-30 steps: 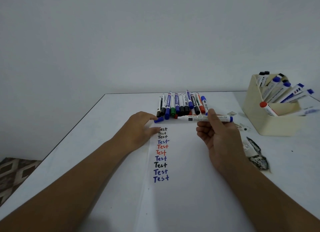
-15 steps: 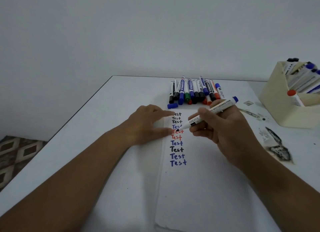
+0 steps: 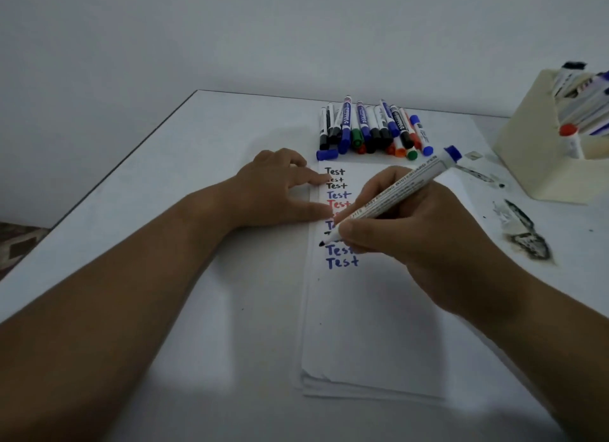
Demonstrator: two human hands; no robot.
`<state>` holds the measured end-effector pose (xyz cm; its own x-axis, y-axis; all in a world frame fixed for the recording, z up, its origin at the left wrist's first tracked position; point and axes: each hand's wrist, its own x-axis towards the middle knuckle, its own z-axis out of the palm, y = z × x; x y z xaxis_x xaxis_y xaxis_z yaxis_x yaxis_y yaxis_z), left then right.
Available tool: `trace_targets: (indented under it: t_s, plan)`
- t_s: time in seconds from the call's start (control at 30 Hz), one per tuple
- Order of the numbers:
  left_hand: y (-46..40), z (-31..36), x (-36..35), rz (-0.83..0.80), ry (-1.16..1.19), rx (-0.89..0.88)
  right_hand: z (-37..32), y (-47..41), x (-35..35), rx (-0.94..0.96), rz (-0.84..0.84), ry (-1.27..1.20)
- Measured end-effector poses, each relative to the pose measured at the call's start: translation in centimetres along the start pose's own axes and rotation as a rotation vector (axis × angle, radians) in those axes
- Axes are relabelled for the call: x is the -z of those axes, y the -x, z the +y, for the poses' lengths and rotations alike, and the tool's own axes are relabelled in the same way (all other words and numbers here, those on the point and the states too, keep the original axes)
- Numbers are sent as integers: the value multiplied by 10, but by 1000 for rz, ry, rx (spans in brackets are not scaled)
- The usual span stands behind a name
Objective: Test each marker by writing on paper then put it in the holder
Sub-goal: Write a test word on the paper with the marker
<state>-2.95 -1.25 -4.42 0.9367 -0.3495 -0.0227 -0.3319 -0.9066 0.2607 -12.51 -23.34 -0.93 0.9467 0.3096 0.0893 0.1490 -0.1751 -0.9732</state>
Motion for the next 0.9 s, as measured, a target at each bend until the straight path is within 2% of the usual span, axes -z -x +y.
trace_targets:
  t_s: [0.2, 0.43, 0.63, 0.9]
  plan:
    - [7, 6, 4, -49, -16, 6, 18, 16, 0, 49, 70, -87]
    - [7, 3, 4, -104, -26, 12, 21, 14, 0, 40, 28, 19]
    - [8, 4, 5, -112, -10, 11, 23, 15, -1, 90, 9, 214]
    - [9, 3, 7, -133, -4, 6, 23, 15, -1, 84, 22, 180]
